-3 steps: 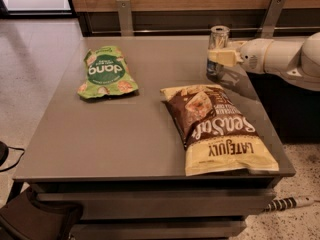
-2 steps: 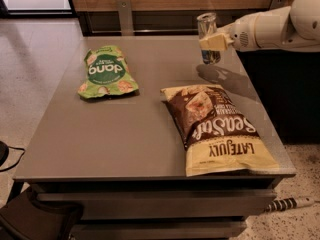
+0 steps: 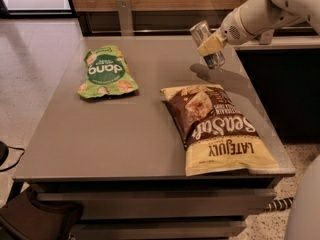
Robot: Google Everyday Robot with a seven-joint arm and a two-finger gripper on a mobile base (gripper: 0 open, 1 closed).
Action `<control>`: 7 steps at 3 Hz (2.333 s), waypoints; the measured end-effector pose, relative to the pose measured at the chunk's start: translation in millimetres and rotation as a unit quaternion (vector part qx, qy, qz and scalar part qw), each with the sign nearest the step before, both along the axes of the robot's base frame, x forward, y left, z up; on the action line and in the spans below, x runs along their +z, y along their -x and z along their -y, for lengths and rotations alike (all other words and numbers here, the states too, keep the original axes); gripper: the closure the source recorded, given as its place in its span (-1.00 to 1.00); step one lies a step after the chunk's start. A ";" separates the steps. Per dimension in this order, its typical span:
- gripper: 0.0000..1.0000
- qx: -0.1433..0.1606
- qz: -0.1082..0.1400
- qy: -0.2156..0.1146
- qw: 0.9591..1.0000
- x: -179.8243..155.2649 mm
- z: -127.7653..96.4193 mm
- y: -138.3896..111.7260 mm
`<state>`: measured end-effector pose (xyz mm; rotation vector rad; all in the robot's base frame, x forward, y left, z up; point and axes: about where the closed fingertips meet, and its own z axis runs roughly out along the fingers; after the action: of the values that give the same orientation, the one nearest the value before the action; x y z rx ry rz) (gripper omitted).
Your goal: Knock redbull can over
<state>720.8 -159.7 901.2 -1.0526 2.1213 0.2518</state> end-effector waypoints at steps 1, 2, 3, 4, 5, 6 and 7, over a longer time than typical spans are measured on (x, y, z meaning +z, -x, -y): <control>1.00 -0.003 -0.030 0.058 0.998 -21.5 4.1 6.5; 1.00 0.009 -0.058 0.104 0.993 -46.0 3.3 11.7; 1.00 0.051 -0.082 0.110 0.989 -75.1 -9.2 12.2; 0.51 0.068 -0.087 0.105 0.988 -84.3 -17.5 11.2; 0.06 0.068 -0.087 0.105 0.988 -83.0 -17.8 11.2; -0.40 0.068 -0.087 0.105 0.988 -82.4 -17.8 11.2; -0.99 0.069 -0.088 0.105 0.988 -82.4 -18.8 11.1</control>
Offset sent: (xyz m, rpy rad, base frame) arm -0.0194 -0.0051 -0.0751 -0.3293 0.1886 0.0590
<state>709.7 -140.9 818.8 -1.3456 2.2734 0.1969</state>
